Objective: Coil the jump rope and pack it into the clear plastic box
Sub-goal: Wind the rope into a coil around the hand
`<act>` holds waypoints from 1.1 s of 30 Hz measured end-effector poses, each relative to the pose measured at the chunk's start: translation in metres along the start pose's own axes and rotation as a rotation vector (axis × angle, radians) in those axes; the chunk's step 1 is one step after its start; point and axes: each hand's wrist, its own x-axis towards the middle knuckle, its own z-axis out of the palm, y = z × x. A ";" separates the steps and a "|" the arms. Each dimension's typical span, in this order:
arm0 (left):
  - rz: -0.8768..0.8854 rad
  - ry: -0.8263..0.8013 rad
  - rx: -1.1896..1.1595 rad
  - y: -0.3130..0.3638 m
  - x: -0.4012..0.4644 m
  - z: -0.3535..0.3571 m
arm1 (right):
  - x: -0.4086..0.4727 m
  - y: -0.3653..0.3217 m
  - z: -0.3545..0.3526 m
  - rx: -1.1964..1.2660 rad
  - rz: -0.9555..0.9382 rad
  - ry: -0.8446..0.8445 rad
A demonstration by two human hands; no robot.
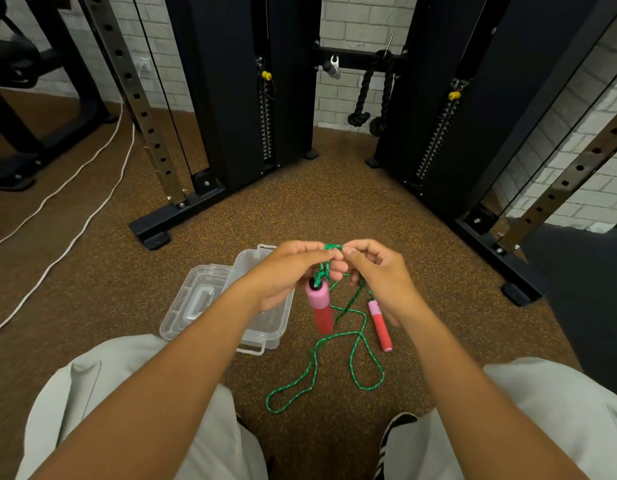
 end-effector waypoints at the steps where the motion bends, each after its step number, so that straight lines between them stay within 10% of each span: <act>1: 0.010 0.009 -0.060 0.001 0.001 0.000 | 0.000 0.004 0.002 -0.005 0.025 0.029; 15: 0.030 0.062 -0.010 0.001 0.006 -0.009 | -0.013 -0.008 0.017 -0.715 -0.213 -0.114; 27: 0.168 0.091 0.576 -0.002 0.005 -0.007 | -0.012 -0.031 0.003 -0.698 -0.346 -0.027; 33: 0.139 -0.057 0.331 -0.002 0.002 0.002 | -0.004 -0.038 -0.009 -0.335 -0.229 -0.059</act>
